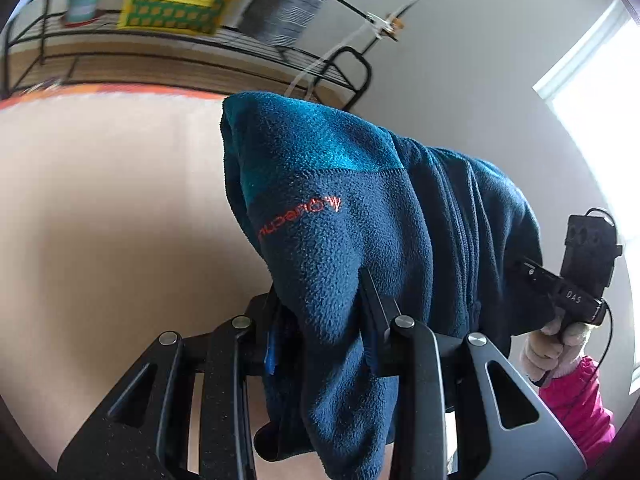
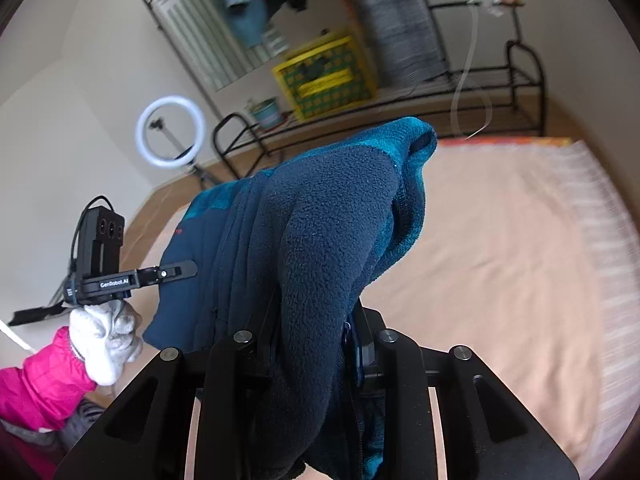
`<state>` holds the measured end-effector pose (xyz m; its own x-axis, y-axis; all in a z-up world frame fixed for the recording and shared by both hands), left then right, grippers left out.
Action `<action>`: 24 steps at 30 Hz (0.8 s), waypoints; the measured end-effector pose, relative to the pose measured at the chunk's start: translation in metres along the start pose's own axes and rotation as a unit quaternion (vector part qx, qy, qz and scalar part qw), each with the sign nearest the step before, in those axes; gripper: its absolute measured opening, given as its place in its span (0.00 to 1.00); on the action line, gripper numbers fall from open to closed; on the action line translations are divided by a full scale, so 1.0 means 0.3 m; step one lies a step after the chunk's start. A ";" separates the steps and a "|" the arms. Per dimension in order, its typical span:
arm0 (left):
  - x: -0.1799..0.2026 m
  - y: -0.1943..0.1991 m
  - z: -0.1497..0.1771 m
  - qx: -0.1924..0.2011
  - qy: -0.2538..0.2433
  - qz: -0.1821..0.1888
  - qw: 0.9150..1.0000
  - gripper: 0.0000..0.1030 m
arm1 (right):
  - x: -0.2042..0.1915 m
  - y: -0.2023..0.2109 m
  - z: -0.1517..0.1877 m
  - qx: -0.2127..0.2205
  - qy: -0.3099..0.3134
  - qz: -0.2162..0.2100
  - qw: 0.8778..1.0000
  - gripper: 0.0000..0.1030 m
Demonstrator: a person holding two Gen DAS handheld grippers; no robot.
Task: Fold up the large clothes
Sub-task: 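Carry the bundle toward the clothes rack end of the bed and release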
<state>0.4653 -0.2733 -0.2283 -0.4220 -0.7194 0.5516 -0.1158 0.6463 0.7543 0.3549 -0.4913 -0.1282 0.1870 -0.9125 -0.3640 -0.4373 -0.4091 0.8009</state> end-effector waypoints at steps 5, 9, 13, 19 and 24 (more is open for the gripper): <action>0.157 -0.178 -0.189 0.006 -0.025 0.015 1.000 0.30 | 0.179 0.088 -0.101 0.026 -0.009 0.050 0.998 0.23; 0.242 -0.300 -0.318 0.014 -0.036 0.023 0.999 0.30 | 0.322 0.127 -0.185 0.041 -0.012 0.090 0.995 0.23; 0.309 -0.415 -0.427 0.021 -0.052 0.019 0.998 0.30 | 0.453 0.124 -0.275 0.051 -0.013 0.116 0.992 0.23; 0.318 -0.563 -0.541 0.026 -0.051 0.013 0.998 0.30 | 0.607 0.056 -0.378 0.061 -0.016 0.135 0.989 0.22; 0.274 -0.662 -0.594 0.026 -0.042 0.001 0.999 0.30 | 0.716 -0.026 -0.426 0.059 -0.014 0.149 0.987 0.22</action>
<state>0.6138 -0.5060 -0.2694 -0.4961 -0.6950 0.5204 -0.1594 0.6621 0.7323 0.5108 -0.6851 -0.1519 0.0116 -0.9907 -0.1356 -0.5692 -0.1181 0.8137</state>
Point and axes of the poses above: each gripper's, at about its wrist camera, not at the fingertips, and y roughly against the way its jaws point, x to its right, z to its underside, the point moved 8 cm from there along -y, roughly the way its jaws point, and after that the axes turned 13 degrees about -x, right-handed, at the moved point
